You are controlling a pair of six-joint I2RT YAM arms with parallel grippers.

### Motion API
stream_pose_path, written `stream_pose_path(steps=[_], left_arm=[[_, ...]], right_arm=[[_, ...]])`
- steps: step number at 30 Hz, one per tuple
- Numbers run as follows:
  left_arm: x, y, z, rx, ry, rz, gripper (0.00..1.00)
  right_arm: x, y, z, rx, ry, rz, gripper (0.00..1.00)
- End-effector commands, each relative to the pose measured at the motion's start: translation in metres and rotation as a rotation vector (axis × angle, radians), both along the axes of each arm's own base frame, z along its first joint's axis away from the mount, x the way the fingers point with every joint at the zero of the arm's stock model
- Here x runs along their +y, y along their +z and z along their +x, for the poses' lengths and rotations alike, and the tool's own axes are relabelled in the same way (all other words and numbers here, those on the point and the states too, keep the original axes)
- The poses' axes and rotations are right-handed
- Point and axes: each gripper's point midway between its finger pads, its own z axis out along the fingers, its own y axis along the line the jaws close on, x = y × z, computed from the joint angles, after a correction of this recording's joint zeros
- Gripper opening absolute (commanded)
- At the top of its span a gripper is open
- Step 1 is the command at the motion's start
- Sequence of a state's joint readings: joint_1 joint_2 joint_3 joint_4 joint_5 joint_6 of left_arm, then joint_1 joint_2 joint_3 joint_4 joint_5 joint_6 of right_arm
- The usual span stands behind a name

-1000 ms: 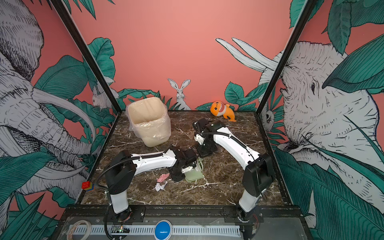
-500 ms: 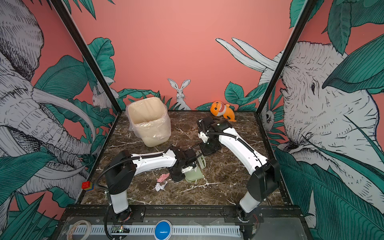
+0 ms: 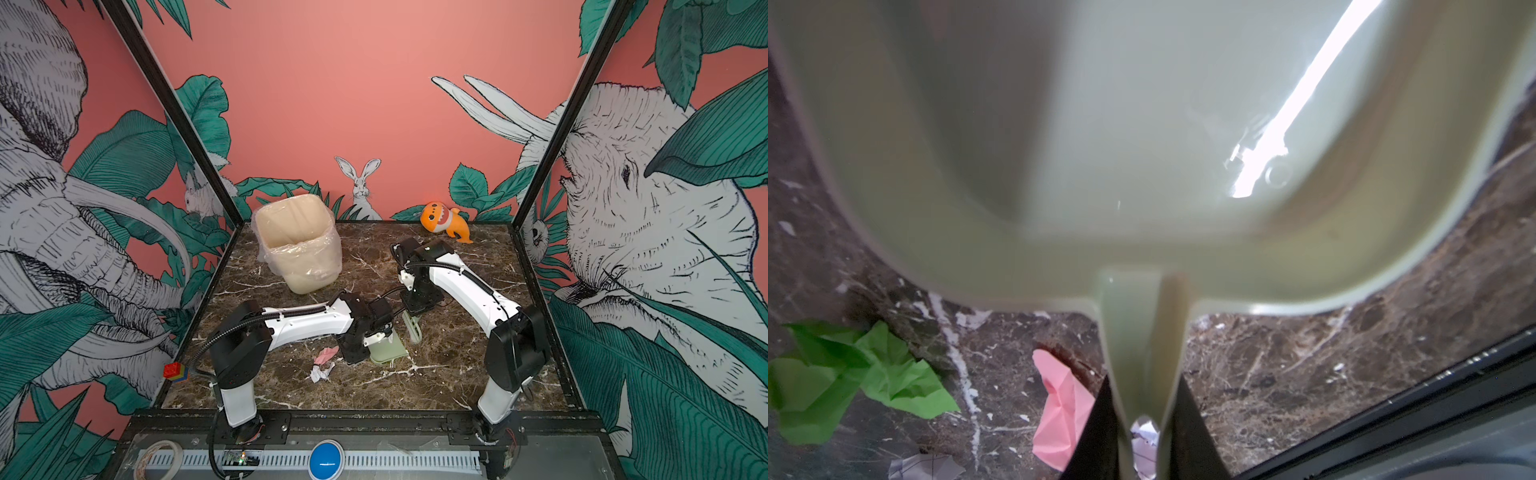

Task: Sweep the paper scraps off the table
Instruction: 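Sweep the white scrap into the dustpan with the brush in the right gripper, then lift the dustpan with the left gripper to the bin while the right gripper draws back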

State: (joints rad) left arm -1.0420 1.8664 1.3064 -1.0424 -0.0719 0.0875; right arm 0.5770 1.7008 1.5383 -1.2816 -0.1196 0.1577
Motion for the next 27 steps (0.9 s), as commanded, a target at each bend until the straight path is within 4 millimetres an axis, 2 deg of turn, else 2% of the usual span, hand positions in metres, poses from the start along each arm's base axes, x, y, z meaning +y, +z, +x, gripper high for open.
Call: stream_pose_path(steps=[1,6,16,19,27], left_arm=[[-0.003,0.012,0.002,-0.022,-0.01,-0.021,0.12],[-0.004,0.011,0.002,-0.022,-0.01,-0.019,0.12],[-0.004,0.012,0.003,-0.029,-0.01,-0.019,0.12],[-0.003,0.013,0.003,-0.033,-0.008,-0.018,0.12],[0.001,0.019,0.007,-0.073,0.001,-0.035,0.11]], right_arm=[[0.018,0.002,-0.012,0.039,0.068,0.036,0.0],[0.034,0.001,-0.02,0.069,0.128,0.044,0.0],[0.047,0.008,-0.028,0.079,0.14,0.13,0.0],[0.038,0.015,-0.025,0.044,0.127,0.117,0.0],[-0.007,0.034,-0.018,-0.018,0.055,0.045,0.0]])
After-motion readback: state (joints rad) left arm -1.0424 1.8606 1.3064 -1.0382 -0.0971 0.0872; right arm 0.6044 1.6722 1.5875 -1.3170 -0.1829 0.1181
